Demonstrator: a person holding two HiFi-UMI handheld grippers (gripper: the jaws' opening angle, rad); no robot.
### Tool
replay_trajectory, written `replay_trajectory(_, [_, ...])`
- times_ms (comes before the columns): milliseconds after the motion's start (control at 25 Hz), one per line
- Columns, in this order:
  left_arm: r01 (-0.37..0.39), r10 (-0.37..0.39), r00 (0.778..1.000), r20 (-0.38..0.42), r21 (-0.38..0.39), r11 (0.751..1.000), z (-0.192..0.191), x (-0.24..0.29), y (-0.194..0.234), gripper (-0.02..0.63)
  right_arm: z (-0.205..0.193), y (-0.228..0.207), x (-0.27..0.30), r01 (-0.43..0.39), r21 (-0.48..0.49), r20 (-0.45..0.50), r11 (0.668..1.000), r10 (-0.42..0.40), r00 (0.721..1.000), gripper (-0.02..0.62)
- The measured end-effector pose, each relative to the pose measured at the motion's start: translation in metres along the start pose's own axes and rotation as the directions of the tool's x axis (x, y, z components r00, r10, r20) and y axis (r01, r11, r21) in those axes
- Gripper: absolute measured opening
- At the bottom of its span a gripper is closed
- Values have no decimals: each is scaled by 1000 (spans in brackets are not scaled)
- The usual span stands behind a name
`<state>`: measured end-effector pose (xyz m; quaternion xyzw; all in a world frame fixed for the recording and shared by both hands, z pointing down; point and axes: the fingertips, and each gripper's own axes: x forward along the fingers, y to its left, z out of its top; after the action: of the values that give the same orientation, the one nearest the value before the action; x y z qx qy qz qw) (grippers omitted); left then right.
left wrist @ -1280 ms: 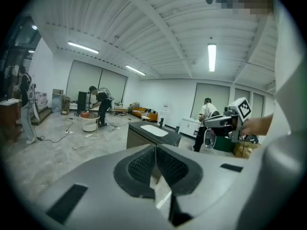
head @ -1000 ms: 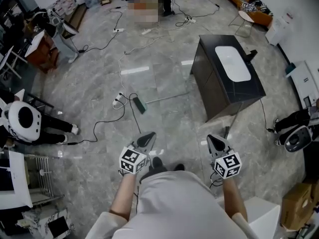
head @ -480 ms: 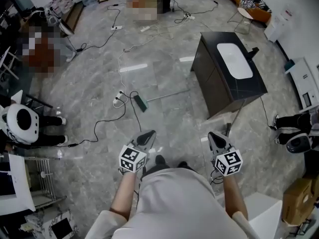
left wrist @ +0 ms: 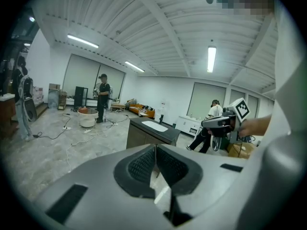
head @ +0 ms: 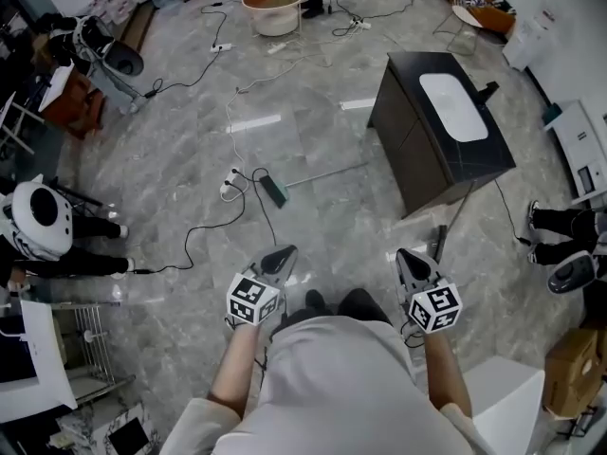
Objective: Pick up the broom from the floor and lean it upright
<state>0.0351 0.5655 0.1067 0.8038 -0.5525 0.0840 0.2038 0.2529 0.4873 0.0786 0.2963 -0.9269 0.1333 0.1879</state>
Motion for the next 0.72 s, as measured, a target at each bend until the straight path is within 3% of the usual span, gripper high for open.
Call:
replay_trajectory(440, [14,-15,1000,-9,-37,999,-8,15,12,9,0,-9,17,7,-6,-38,1000,-7,999,0])
replay_trajectory(720, [17,-18,999,-32,-42,999,5,49,20,9,9,-38,42,-9,8,-52,1000,9,999,0])
